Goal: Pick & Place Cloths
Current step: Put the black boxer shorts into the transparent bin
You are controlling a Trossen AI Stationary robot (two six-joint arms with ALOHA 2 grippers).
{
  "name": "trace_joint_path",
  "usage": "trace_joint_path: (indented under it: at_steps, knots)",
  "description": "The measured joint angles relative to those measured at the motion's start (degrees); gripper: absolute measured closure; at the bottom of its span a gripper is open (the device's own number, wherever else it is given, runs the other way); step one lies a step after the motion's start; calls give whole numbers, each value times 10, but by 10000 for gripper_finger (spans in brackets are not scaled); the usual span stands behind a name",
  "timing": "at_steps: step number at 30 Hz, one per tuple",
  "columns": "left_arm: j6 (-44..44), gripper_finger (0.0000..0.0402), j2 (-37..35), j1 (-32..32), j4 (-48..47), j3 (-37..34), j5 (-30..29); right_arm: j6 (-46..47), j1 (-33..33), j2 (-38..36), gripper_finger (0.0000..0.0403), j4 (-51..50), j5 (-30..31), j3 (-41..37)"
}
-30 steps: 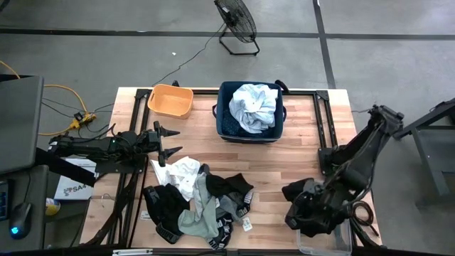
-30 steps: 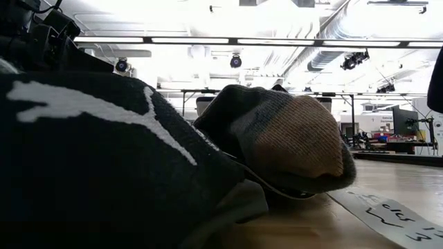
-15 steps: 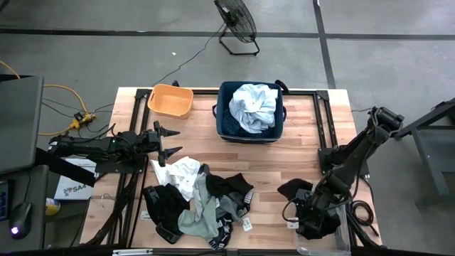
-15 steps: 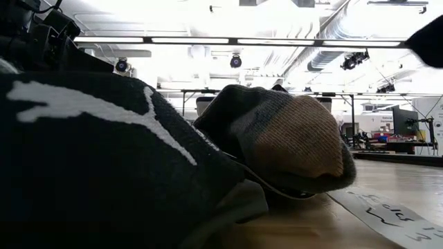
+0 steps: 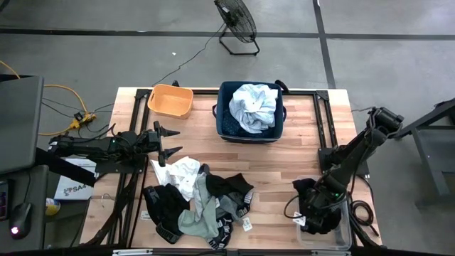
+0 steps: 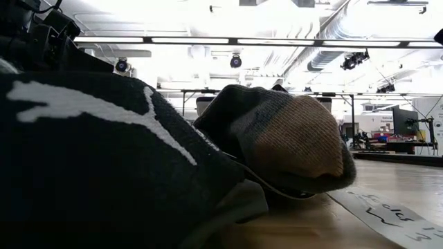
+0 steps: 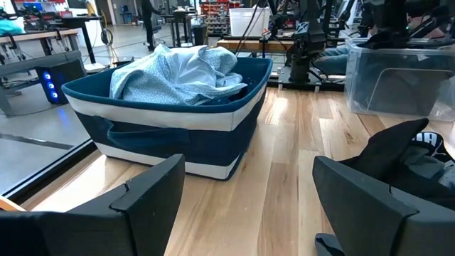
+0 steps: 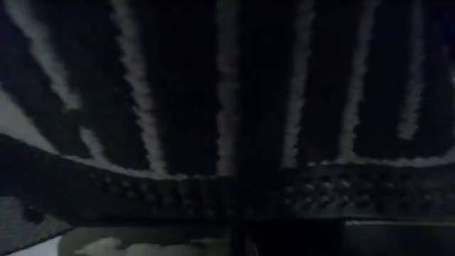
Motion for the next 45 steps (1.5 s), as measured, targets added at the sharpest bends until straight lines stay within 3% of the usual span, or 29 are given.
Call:
trace_joint_path:
  at_steps: [6,20,24,28,38,45]
  knots:
    - [0,96,0,0,0,0,0,18,-4,0,374,15,-14,0]
    - [0,96,0,0,0,0,0,149,17,-79,245,36,-4,0]
    - [0,96,0,0,0,0,0,163,24,-113,220,27,25,0]
    - [0,96,0,0,0,0,0,165,30,-143,210,23,61,0]
    - [0,96,0,0,0,0,0,193,37,-220,209,-13,69,0]
    - [0,96,0,0,0,0,0,168,37,-263,217,-14,145,0]
